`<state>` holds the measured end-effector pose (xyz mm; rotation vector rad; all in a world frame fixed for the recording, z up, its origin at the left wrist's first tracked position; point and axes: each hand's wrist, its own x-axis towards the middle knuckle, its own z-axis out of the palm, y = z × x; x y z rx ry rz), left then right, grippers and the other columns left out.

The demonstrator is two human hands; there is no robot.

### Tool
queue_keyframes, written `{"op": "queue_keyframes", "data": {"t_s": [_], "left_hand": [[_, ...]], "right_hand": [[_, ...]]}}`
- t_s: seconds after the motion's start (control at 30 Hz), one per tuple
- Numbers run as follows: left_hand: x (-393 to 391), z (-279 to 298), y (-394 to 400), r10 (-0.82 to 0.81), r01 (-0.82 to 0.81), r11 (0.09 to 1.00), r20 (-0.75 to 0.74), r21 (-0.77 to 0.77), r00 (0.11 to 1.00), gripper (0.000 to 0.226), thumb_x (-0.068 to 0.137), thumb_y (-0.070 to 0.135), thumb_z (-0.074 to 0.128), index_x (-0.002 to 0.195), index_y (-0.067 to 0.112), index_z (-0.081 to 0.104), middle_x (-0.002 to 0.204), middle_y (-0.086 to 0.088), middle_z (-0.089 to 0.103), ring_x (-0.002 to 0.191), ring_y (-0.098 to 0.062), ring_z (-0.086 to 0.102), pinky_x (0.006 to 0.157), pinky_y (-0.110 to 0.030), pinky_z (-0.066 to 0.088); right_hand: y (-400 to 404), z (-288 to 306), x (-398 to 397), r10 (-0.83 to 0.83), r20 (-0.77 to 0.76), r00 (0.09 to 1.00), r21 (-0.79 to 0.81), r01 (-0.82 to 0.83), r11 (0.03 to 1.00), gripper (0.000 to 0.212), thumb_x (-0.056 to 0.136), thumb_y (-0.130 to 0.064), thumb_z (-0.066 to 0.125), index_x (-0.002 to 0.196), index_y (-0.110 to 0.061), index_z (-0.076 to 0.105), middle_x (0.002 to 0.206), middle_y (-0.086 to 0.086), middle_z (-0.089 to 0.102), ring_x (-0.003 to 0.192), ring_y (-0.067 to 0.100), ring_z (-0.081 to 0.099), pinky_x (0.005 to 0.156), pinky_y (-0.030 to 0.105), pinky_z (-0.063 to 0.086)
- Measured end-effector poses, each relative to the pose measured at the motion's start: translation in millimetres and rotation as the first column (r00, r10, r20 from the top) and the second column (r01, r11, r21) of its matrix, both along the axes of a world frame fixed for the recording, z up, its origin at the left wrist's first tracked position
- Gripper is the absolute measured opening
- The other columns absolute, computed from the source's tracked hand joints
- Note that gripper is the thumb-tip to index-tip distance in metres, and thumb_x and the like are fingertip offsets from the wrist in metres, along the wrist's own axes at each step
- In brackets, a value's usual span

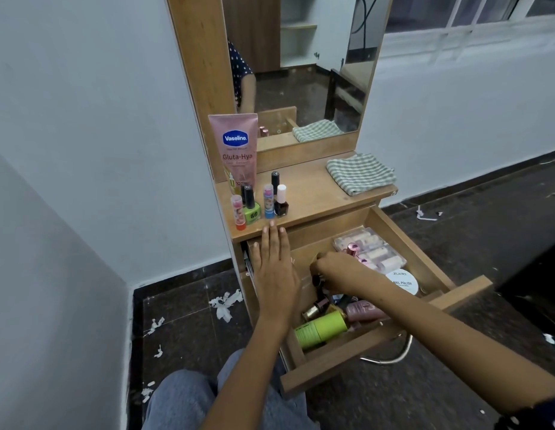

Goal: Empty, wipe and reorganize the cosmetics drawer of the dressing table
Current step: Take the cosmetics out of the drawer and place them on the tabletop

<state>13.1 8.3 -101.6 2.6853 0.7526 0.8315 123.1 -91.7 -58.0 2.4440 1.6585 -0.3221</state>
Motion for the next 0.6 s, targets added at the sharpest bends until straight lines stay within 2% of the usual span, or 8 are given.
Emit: {"op": "queue_keyframes", "data": {"t_s": [0.07,0.17,0.23,0.27,0.33,0.4,0.5,0.6], "left_hand": [[-0.3,0.9,-0.7,0.008,-0.008,1.0,-0.009,-0.007,1.0,0.057,0.093,0.013,0.035,0.149,0.007,0.022,0.159,-0.01,0.01,0.147,-0.023,0.003,0.116,-0.048,0.016],[-2.4,6.1,-3.5,-0.002,0.002,1.0,-0.014,-0.023,1.0,0.054,0.097,0.016,0.03,0.149,0.006,0.023,0.158,-0.011,0.01,0.147,-0.025,0.006,0.115,-0.051,0.021],[-3.4,9.3,-4.5,-0.021,0.021,0.999,-0.016,-0.034,1.0,0.056,0.098,0.026,0.012,0.149,0.006,0.022,0.158,-0.012,0.008,0.146,-0.026,0.006,0.114,-0.052,0.02],[-3.5,9.2,-4.2,-0.019,0.018,0.999,-0.024,-0.028,1.0,0.058,0.096,0.025,0.012,0.149,0.006,0.022,0.158,-0.012,0.008,0.146,-0.026,0.006,0.114,-0.052,0.02],[-2.6,6.4,-2.8,0.003,-0.003,1.0,-0.038,-0.003,0.999,0.059,0.092,0.02,0.022,0.149,0.006,0.022,0.159,-0.012,0.01,0.147,-0.026,0.006,0.114,-0.052,0.021],[-1.4,2.8,-1.8,0.012,-0.011,1.0,-0.041,0.008,0.999,0.06,0.092,0.018,0.032,0.15,0.007,0.022,0.159,-0.012,0.009,0.147,-0.026,0.005,0.116,-0.049,0.015],[-0.6,3.7,-1.5,0.015,-0.014,1.0,-0.045,0.01,0.999,0.063,0.091,0.014,0.047,0.149,0.007,0.023,0.159,-0.013,0.01,0.147,-0.026,0.005,0.117,-0.045,0.008],[-0.2,4.3,-0.7,0.016,-0.016,1.0,-0.042,0.014,0.999,0.059,0.092,0.017,0.039,0.149,0.007,0.026,0.158,-0.013,0.013,0.146,-0.025,0.008,0.117,-0.044,0.008]], "right_hand": [[-3.0,10.8,1.4,-0.092,-0.207,0.974,0.197,0.134,0.971,0.021,0.083,-0.014,0.069,0.104,-0.017,0.068,0.107,0.004,0.066,0.093,0.018,0.064,0.081,0.033,0.053],[-2.1,39.6,-2.4,-0.116,-0.535,0.837,0.486,0.417,0.768,0.021,0.076,-0.014,0.076,0.094,-0.019,0.065,0.087,-0.009,0.064,0.074,-0.006,0.059,0.075,0.018,0.055],[6.1,55.2,-3.4,-0.065,-0.603,0.795,0.636,0.528,0.562,0.026,0.075,-0.014,0.078,0.098,-0.017,0.066,0.089,-0.01,0.064,0.077,-0.008,0.06,0.074,0.008,0.051],[12.5,61.0,-3.5,-0.041,-0.618,0.785,0.685,0.562,0.464,0.027,0.074,-0.012,0.078,0.099,-0.015,0.067,0.091,-0.009,0.065,0.079,-0.007,0.061,0.074,0.007,0.051],[28.2,65.6,-2.3,-0.02,-0.6,0.8,0.747,0.57,0.342,0.027,0.074,-0.01,0.079,0.098,-0.012,0.067,0.093,-0.005,0.066,0.083,-0.001,0.063,0.077,0.011,0.051],[44.0,61.5,0.0,-0.034,-0.561,0.827,0.783,0.543,0.302,0.026,0.073,-0.009,0.078,0.097,-0.011,0.067,0.095,-0.001,0.067,0.088,0.008,0.063,0.08,0.014,0.051],[60.4,50.0,4.9,-0.097,-0.51,0.855,0.799,0.512,0.316,0.026,0.074,-0.011,0.078,0.097,-0.013,0.066,0.097,0.002,0.066,0.088,0.009,0.061,0.079,0.012,0.048],[68.0,43.0,11.1,-0.127,-0.506,0.853,0.799,0.52,0.302,0.026,0.074,-0.011,0.078,0.097,-0.011,0.066,0.097,0.003,0.066,0.089,0.012,0.061,0.082,0.021,0.051]]}}
